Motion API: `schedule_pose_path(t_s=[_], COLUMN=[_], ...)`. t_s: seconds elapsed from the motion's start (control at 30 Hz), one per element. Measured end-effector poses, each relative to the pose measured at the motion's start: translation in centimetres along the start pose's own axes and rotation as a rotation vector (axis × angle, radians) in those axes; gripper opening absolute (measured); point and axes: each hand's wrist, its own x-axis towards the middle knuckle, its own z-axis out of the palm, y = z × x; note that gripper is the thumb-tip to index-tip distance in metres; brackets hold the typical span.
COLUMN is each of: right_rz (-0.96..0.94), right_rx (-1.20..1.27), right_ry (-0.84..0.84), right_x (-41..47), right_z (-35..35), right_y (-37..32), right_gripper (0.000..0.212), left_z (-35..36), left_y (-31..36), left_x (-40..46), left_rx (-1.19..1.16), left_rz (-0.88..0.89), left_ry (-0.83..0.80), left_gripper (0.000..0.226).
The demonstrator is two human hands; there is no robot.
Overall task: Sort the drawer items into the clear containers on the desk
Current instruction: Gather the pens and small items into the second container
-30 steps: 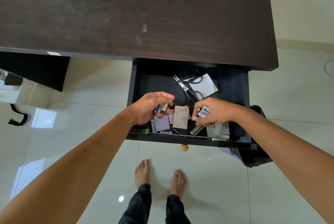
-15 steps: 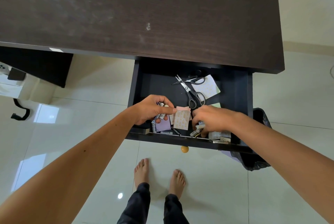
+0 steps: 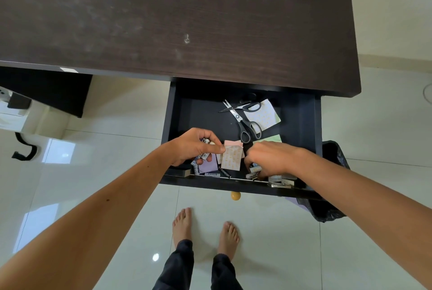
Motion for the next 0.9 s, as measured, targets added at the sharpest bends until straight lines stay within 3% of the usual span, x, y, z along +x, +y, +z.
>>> schedule_pose_path(t_s=[0.17, 0.33, 0.47, 0.7, 0.8, 0.9], right_rz=[0.009, 0.026, 0.102, 0.220, 0.210, 0.215], right_rx=[0.035, 0.118, 0.416, 0.918, 1.176, 1.284], right_ry=[0.049, 0.112, 0.161, 0.116, 0.161, 0.195], right_x=[-0.7, -0.9, -1.1, -1.6, -1.7, -1.7], right_z=[-0.1, 1.0, 1.1, 0.2, 0.1, 0.3], right_y=[-0.1, -0.2, 0.5, 1.0, 1.0, 1.1], right_gripper=[0.033, 0.052, 0.034, 0.023, 0.025, 0.029], left_z=[0.0, 0.0, -0.2, 0.5, 0.7, 1.0], left_y=[-0.2, -0.3, -0.5, -1.3, -1.3, -1.1], left_x=[-0.1, -0.3, -0.5, -0.1, 0.7, 1.3], left_rx=[0.004, -0.004, 0.064, 0.524, 0.678, 0.790], left_rz=[-0.003, 0.003, 0.043, 0.181, 0.220, 0.228], left_ry=[-0.007, -0.015, -0.038, -0.179, -0.189, -0.203], left_gripper=[0.010, 0.012, 0.015, 0.008, 0.019, 0.022])
